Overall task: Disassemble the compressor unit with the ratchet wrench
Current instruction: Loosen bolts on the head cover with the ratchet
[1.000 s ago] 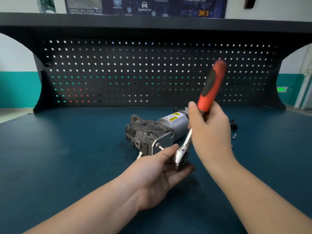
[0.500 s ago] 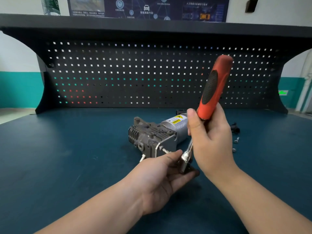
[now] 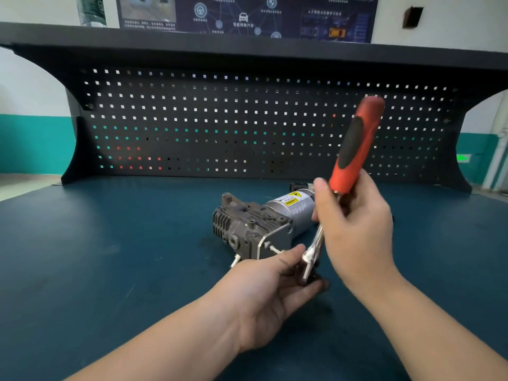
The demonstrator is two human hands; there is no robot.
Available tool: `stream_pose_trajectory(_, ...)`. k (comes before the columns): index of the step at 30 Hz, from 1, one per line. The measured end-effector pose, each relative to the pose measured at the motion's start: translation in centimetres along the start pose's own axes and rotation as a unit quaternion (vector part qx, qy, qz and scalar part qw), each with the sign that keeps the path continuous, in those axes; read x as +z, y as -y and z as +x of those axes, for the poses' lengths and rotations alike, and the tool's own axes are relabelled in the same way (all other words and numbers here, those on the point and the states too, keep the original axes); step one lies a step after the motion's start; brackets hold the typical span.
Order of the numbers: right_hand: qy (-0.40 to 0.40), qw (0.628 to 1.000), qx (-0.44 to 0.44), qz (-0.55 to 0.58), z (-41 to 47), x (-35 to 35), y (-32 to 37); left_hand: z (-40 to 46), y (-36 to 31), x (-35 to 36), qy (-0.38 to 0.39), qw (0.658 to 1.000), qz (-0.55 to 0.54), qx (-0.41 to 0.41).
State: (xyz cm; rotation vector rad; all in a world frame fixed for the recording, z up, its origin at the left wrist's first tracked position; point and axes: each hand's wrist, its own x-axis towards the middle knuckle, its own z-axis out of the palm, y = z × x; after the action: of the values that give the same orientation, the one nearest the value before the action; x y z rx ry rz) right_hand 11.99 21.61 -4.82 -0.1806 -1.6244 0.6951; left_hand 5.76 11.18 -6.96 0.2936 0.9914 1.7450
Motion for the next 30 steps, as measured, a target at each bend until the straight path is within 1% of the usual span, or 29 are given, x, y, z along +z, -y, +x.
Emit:
stream_pose_trajectory(1, 0.015, 0.997, -0.075, 0.0, -0.4, 0.1, 0.4, -0.1, 0.0, 0.0, 0.005, 1.0, 0.004, 0.0)
stream_pose_trajectory(2, 0.025, 0.993, -0.117, 0.0, -0.9, 0.2, 0.6, -0.2, 0.0, 0.0, 0.009, 1.0, 0.007, -0.003)
stream_pose_trajectory(3, 0.026, 0.992, -0.126, -0.002, -1.1, 0.3, 0.7, -0.2, 0.0, 0.0, 0.011, 1.0, 0.011, -0.006)
stream_pose_trajectory(4, 0.017, 0.994, -0.107, -0.002, -1.1, 0.4, 0.6, -0.2, 0.0, 0.0, 0.009, 1.0, 0.012, -0.01)
stream_pose_trajectory(5, 0.0, 0.998, -0.063, -0.003, -0.8, 0.4, 0.4, -0.1, -0.1, 0.0, 0.004, 1.0, 0.013, -0.012)
stream_pose_trajectory(7, -0.033, 0.995, 0.095, -0.029, -0.1, 0.4, -0.5, 0.1, -0.2, 0.1, -0.003, 1.0, 0.008, -0.012)
stream_pose_trajectory(8, -0.042, 0.98, 0.192, -0.033, 0.3, 0.2, -1.3, 0.1, -0.2, 0.1, -0.001, 1.0, 0.001, -0.011)
stream_pose_trajectory(9, -0.051, 0.955, 0.292, -0.006, 0.5, 0.1, -2.2, 0.1, -0.2, 0.1, 0.003, 1.0, -0.002, -0.012)
stream_pose_trajectory(10, -0.055, 0.921, 0.384, 0.04, 0.6, 0.1, -2.8, 0.1, -0.3, 0.2, 0.009, 1.0, -0.006, -0.013)
stream_pose_trajectory(11, -0.057, 0.893, 0.44, 0.078, 0.6, 0.1, -3.1, 0.0, -0.4, 0.2, 0.013, 1.0, -0.009, -0.013)
stream_pose_trajectory(12, -0.056, 0.884, 0.456, 0.092, 0.5, 0.1, -3.2, 0.1, -0.4, 0.1, 0.015, 1.0, -0.011, -0.013)
stream_pose_trajectory(13, -0.057, 0.9, 0.424, 0.084, 0.4, 0.1, -3.1, 0.2, -0.4, 0.1, 0.014, 1.0, -0.009, -0.01)
stream_pose_trajectory(14, -0.058, 0.932, 0.353, 0.061, 0.2, 0.1, -2.7, 0.2, -0.3, 0.0, 0.011, 1.0, -0.005, -0.005)
stream_pose_trajectory(15, -0.058, 0.965, 0.252, 0.03, 0.1, 0.0, -2.0, 0.2, -0.3, -0.1, 0.007, 1.0, -0.002, 0.0)
stream_pose_trajectory(16, -0.054, 0.989, 0.14, 0.011, 0.0, 0.0, -1.2, 0.2, -0.2, -0.1, 0.005, 1.0, 0.0, 0.005)
stream_pose_trajectory(17, -0.039, 0.999, 0.033, 0.002, -0.1, -0.1, -0.4, 0.3, -0.1, -0.1, 0.004, 1.0, 0.003, 0.007)
stream_pose_trajectory(18, -0.012, 0.998, -0.06, -0.002, -0.4, -0.1, 0.2, 0.2, -0.1, -0.1, 0.008, 1.0, 0.005, 0.008)
stream_pose_trajectory(19, 0.018, 0.991, -0.132, -0.008, -0.8, 0.0, 0.7, 0.1, -0.1, -0.1, 0.017, 1.0, 0.009, 0.01)
stream_pose_trajectory(20, 0.04, 0.984, -0.175, -0.015, -1.2, 0.2, 0.9, -0.1, -0.1, -0.1, 0.026, 1.0, 0.011, 0.01)
stream_pose_trajectory(21, 0.047, 0.981, -0.186, -0.017, -1.5, 0.4, 1.0, -0.1, -0.1, -0.1, 0.031, 0.999, 0.014, 0.009)
stream_pose_trajectory(22, 0.039, 0.985, -0.168, -0.011, -1.4, 0.5, 1.0, -0.2, -0.1, -0.1, 0.032, 0.999, 0.014, 0.005)
stream_pose_trajectory(23, 0.015, 0.992, -0.122, -0.005, -1.2, 0.5, 0.9, -0.1, -0.1, -0.1, 0.028, 1.0, 0.011, 0.003)
stream_pose_trajectory(24, -0.013, 0.998, -0.054, -0.01, -0.8, 0.5, 0.5, -0.1, -0.2, 0.1, 0.021, 1.0, 0.01, 0.0)
stream_pose_trajectory(25, -0.036, 0.998, 0.037, -0.025, -0.3, 0.5, -0.2, 0.0, -0.2, 0.0, 0.014, 1.0, 0.01, 0.0)
stream_pose_trajectory(26, -0.047, 0.987, 0.146, -0.037, 0.1, 0.3, -1.0, 0.1, -0.2, 0.1, 0.012, 1.0, 0.006, -0.001)
stream_pose_trajectory(27, -0.054, 0.963, 0.263, -0.02, 0.4, 0.2, -1.9, 0.1, -0.2, 0.1, 0.013, 1.0, 0.001, 0.0)
stream_pose_trajectory(28, -0.057, 0.927, 0.371, 0.025, 0.5, 0.2, -2.8, 0.1, -0.2, 0.2, 0.018, 1.0, -0.003, -0.001)
stream_pose_trajectory(29, -0.063, 0.892, 0.441, 0.07, 0.4, 0.3, -3.3, 0.1, -0.2, 0.2, 0.023, 1.0, -0.005, -0.003)
stream_pose_trajectory(30, -0.066, 0.876, 0.469, 0.089, 0.3, 0.4, -3.6, 0.1, -0.2, 0.2, 0.023, 1.0, -0.008, -0.003)
